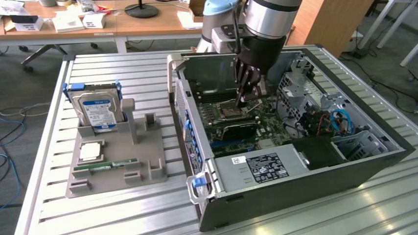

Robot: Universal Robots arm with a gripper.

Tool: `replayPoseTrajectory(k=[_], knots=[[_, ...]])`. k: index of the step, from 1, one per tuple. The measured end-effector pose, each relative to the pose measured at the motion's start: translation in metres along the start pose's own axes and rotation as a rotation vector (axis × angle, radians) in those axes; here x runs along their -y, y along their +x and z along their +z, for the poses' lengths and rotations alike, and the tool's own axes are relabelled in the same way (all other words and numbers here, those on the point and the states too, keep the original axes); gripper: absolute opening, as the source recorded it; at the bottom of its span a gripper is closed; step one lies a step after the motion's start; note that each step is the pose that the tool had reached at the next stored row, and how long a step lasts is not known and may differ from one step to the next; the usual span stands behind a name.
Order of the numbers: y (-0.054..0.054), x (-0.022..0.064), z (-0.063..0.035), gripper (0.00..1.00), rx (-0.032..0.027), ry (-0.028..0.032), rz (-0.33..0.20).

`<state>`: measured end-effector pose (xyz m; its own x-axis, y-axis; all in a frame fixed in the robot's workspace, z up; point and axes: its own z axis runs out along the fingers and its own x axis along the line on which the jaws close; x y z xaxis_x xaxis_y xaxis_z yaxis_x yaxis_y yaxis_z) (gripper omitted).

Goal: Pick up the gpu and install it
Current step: 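Press down on the gpu until it lock into place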

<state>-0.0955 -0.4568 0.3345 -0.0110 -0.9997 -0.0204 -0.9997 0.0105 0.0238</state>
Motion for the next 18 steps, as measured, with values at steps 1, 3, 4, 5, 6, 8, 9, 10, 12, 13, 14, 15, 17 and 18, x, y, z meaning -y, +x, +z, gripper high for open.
replayPoseTrajectory(k=[1, 3, 4, 5, 6, 8, 9, 10, 12, 13, 14, 15, 17, 18], knots=[[0.0, 0.0, 0.0001, 0.11, 0.0004, 0.0, 0.0], [0.0, -0.0002, 0.0002, 0.11, 0.0045, 0.0007, 0.0], [0.0, -0.0003, 0.0003, 0.11, 0.0055, 0.0008, 0.0], [-0.0001, -0.0005, 0.0003, 0.11, 0.0057, 0.0007, 0.001], [0.0, -0.0007, 0.0003, 0.11, 0.0057, 0.0007, 0.001], [0.0001, -0.0017, 0.0009, 0.11, 0.0057, 0.0007, 0.003], [0.0001, -0.0022, 0.0013, 0.11, 0.0057, 0.0007, 0.003], [0.0001, -0.0027, 0.0016, 0.11, 0.0056, 0.0006, 0.004], [0.0001, -0.0027, 0.0018, 0.11, 0.0054, 0.0006, 0.004], [0.0001, -0.0027, 0.0019, 0.11, 0.0055, 0.0006, 0.004], [0.0001, -0.0028, 0.002, 0.11, 0.0057, 0.0007, 0.004], [0.0001, -0.0028, 0.0019, 0.11, 0.0056, 0.0006, 0.004], [0.0001, -0.0028, 0.002, 0.11, 0.0057, 0.0007, 0.004], [0.0001, -0.0028, 0.002, 0.11, 0.0057, 0.0007, 0.004]])
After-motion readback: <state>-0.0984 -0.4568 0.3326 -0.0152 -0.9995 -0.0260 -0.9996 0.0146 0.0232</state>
